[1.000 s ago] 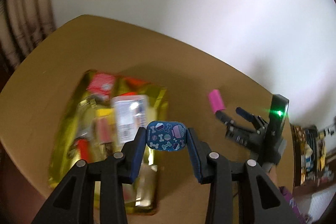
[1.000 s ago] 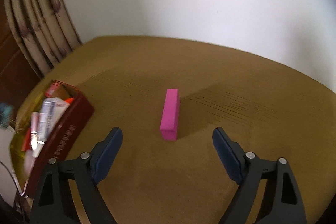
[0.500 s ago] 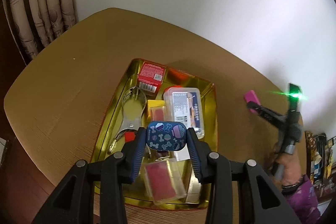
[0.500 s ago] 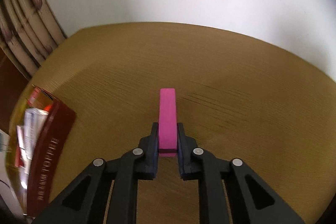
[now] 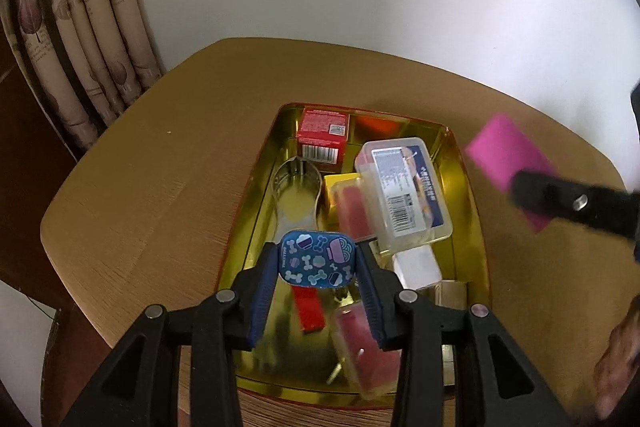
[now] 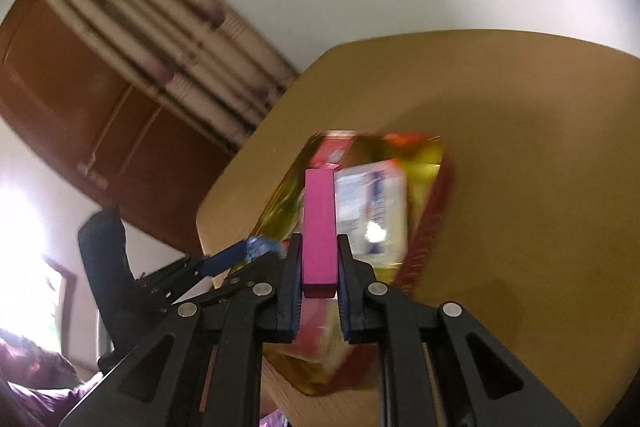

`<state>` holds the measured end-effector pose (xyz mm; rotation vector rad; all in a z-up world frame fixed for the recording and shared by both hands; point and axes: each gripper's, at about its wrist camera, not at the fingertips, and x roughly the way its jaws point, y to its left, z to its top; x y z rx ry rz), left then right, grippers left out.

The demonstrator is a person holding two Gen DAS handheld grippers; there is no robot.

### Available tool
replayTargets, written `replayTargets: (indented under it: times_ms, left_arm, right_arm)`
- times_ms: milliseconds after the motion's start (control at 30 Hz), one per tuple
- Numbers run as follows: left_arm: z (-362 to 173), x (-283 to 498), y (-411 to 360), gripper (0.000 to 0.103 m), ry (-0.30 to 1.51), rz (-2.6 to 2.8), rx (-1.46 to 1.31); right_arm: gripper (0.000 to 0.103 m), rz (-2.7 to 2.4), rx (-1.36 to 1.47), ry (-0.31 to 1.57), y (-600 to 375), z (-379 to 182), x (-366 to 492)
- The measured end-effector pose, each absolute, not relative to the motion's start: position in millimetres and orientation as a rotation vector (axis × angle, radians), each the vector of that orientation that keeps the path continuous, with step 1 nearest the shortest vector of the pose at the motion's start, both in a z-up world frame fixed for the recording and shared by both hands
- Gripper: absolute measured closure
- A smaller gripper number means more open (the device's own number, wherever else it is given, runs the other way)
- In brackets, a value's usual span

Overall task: Organize rigid objects
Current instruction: 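Release the keychain tin in the tin while the right tool lowers the pink block there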

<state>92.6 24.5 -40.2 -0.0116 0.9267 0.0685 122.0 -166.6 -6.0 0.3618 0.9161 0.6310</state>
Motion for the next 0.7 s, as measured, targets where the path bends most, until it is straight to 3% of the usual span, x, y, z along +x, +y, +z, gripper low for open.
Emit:
replayTargets:
  times_ms: [233,500,700]
  left_arm:
    - [-50.1,90.0,36.4,0.063,0.916,0.059,-0.021]
    - [-44.6,85.8,43.0,0.058,0.886,0.055,-0.032]
    - [-32.1,79.6,42.2,0.057,0.845,0.049,-0.036]
  right_arm:
    - [0.089,0.592,0.305,0.972,-116.3,-38.6,135.8]
    - [0.085,0.534,0.253,0.957,-124.7,-34.2,130.5]
    - [0.073,0.453,0.089,0.855,-113.5,-18.4,107.6]
